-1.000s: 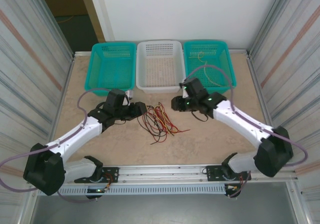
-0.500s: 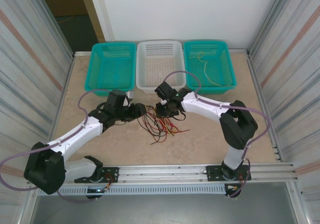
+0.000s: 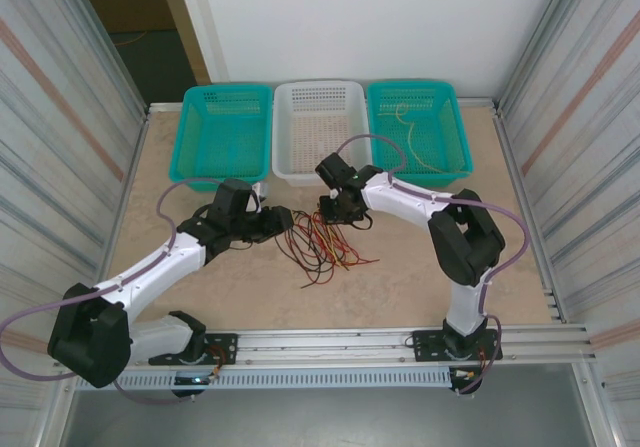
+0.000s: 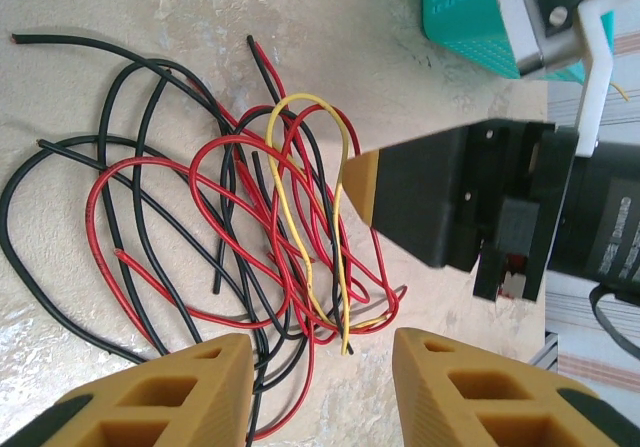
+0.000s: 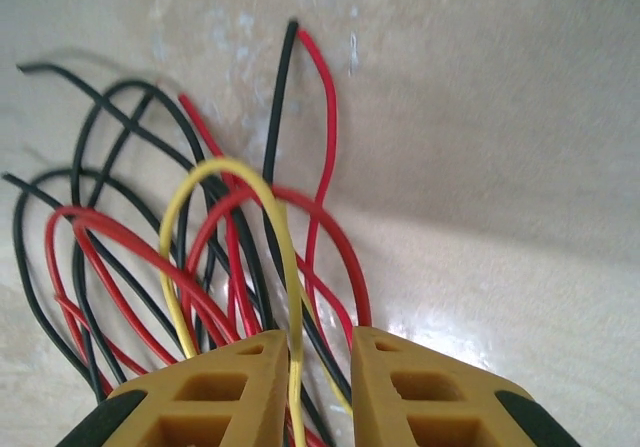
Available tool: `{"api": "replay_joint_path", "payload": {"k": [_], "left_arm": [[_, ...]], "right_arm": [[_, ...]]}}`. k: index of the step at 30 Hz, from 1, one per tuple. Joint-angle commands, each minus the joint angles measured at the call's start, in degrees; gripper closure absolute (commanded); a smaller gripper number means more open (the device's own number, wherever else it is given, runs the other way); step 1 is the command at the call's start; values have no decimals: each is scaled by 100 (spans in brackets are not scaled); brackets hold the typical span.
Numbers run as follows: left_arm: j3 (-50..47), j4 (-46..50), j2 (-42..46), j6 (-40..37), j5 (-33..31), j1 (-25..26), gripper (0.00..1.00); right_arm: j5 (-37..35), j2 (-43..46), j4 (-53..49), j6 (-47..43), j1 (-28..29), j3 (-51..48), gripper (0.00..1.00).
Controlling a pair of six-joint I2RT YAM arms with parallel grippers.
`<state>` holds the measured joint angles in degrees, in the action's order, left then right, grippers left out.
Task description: Untangle the cables
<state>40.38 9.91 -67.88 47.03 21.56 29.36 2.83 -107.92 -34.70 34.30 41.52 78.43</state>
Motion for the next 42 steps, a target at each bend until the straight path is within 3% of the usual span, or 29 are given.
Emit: {"api": "replay_joint_path", "payload": {"k": [1, 6, 14, 22, 32, 36, 42], "left_arm": [[-13, -78, -33, -42, 129, 34, 58], [13, -36, 13, -73, 147, 34, 58], [32, -186, 3, -73, 256, 34, 54], [74, -835, 38, -2, 413, 34, 45], [315, -1835, -230, -96, 671, 471, 45], [394, -1955, -278, -211, 718, 642, 52], [381, -1303, -253, -381, 326, 678, 63]], "right_arm": [[6, -284, -59, -16, -22, 312, 77], [-17, -440, -99, -38, -25, 421, 81], [9, -183, 1, -110, 69, 203, 96], [-160, 1468, 516, -371, 549, -546, 100], [19, 2861, 1005, -233, 713, -917, 99], [5, 3048, 1060, -222, 713, -852, 99], [-151, 3414, 985, -257, 582, -847, 99]]}}
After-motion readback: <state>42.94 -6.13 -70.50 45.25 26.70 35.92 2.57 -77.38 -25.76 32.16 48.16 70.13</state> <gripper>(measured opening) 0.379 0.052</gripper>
